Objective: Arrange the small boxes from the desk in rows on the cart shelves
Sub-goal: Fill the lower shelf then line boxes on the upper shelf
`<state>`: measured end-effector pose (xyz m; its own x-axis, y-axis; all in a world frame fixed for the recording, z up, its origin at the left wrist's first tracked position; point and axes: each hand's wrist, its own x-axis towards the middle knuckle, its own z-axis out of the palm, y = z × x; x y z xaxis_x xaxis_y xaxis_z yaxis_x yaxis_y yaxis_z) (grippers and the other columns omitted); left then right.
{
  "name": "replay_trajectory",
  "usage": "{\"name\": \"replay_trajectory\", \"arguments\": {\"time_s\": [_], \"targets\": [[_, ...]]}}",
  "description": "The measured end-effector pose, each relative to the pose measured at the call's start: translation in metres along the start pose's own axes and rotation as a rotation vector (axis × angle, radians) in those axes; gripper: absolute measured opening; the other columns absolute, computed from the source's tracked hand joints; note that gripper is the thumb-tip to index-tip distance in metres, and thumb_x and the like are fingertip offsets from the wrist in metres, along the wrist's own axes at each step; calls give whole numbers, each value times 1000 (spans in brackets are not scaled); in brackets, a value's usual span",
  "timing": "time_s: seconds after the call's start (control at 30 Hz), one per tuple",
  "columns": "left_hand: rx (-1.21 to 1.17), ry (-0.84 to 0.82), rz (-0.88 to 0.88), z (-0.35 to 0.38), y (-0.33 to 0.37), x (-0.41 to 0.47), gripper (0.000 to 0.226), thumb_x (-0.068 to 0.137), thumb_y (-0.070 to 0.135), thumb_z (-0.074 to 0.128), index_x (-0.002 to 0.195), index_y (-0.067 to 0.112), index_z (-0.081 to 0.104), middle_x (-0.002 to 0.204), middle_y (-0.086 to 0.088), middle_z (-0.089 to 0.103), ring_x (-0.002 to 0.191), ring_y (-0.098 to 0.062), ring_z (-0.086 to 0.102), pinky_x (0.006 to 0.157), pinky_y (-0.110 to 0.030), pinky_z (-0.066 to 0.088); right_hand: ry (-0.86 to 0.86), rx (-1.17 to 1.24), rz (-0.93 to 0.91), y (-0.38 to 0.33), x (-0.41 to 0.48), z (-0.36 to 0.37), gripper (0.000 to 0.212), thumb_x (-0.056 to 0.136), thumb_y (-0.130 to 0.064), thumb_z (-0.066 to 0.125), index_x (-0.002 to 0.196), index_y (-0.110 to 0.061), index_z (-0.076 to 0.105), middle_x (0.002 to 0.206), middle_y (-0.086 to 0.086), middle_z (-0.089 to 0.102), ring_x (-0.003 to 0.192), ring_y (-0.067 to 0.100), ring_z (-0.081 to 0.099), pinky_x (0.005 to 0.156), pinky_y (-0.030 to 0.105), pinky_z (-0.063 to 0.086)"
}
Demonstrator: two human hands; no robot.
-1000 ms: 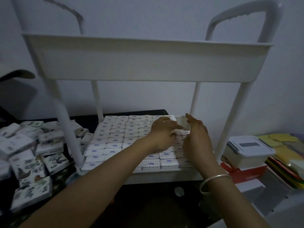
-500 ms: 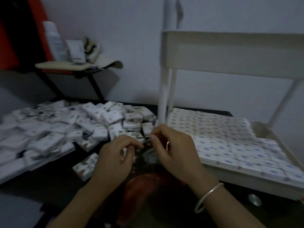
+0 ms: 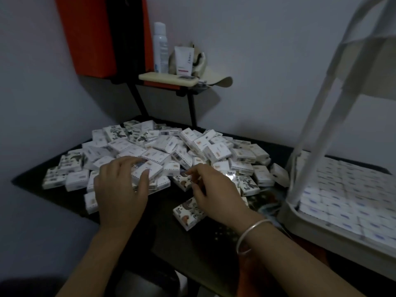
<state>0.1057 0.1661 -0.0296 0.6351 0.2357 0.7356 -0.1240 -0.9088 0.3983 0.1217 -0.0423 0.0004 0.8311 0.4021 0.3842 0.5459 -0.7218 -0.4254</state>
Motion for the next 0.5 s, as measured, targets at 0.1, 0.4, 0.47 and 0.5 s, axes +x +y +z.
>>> {"name": "replay_trajectory", "arguments": {"time_s": [0.1,0.4,0.47,0.5], "targets": [[49,-78,-28,7,-10,2,41,87,39,65,120,14,63,113,-8,67,107,-31,58,87,-44,42,-55,-6,18,-6,15,13,36,93,-19,53,128,-25,48,121,-5,56,98,12,57,80,33,50],[-48,-19,-80,8,-15,-7,52,70,38,83,114,16,66,107,-2,68,101,-25,58,83,-39,41,9,-179,1,-21,73,27,37,91,-16,53,127,-20,51,126,2,55,106,21,58,79,35,51],[-76,38,-101,4,-15,-12,52,69,37,83,113,15,66,106,-3,68,102,-23,58,83,-36,42,16,-232,6,-26,86,32,36,93,-20,51,129,-18,52,127,3,55,109,24,58,79,35,49],[-87,52,-116,2,-16,-15,52,69,36,83,113,14,66,107,-4,67,103,-23,57,84,-35,42,10,-257,-3,-28,91,35,36,93,-23,52,129,-17,54,126,3,56,110,25,57,80,35,49]]}}
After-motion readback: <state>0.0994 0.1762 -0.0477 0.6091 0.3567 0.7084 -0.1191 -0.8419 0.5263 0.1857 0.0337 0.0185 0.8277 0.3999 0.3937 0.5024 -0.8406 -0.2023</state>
